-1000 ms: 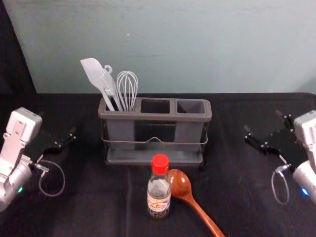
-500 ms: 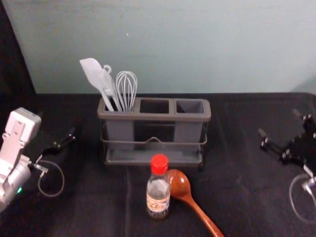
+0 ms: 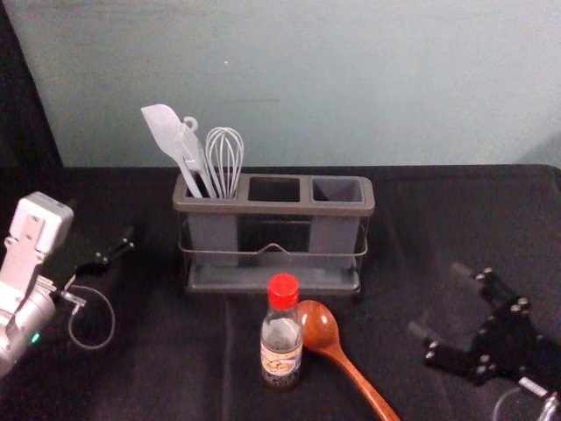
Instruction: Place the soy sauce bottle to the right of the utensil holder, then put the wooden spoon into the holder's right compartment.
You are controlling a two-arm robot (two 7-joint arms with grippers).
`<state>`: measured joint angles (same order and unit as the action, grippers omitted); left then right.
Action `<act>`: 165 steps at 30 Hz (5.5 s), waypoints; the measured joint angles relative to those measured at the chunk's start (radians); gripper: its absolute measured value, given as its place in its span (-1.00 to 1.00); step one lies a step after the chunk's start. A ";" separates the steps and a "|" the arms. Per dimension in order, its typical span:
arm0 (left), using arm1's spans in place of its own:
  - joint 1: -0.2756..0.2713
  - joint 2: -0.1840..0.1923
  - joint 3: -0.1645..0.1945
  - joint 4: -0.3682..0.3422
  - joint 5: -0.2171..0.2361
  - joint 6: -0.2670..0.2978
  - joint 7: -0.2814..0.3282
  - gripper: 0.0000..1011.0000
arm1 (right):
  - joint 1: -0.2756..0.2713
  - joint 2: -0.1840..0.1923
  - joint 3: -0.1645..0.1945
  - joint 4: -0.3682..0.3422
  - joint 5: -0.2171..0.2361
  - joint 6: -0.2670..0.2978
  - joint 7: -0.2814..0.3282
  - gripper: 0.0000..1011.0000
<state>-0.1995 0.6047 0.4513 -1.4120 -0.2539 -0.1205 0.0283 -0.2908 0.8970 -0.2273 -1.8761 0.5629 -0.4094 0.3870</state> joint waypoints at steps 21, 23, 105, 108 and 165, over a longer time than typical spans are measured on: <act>0.000 0.000 0.000 0.000 0.000 0.000 0.000 1.00 | 0.181 -0.142 -0.166 0.003 -0.027 0.239 0.144 0.99; 0.000 0.000 0.000 0.000 0.000 0.000 0.000 1.00 | 0.199 -0.163 -0.171 0.009 -0.034 0.254 0.142 0.99; 0.000 0.000 0.000 0.000 0.000 0.000 0.000 1.00 | 0.340 -0.336 -0.244 0.075 -0.088 0.442 0.124 -0.23; 0.000 0.000 0.000 0.000 0.000 0.000 0.000 1.00 | 0.319 -0.313 -0.227 0.048 -0.065 0.443 0.132 -0.23; 0.000 0.000 0.000 0.000 0.000 0.000 0.000 1.00 | 0.474 -0.343 -0.004 0.367 -0.002 0.396 0.103 -0.23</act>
<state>-0.1995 0.6047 0.4514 -1.4120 -0.2539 -0.1205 0.0283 0.1835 0.5536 -0.2316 -1.5089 0.5605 -0.0132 0.4895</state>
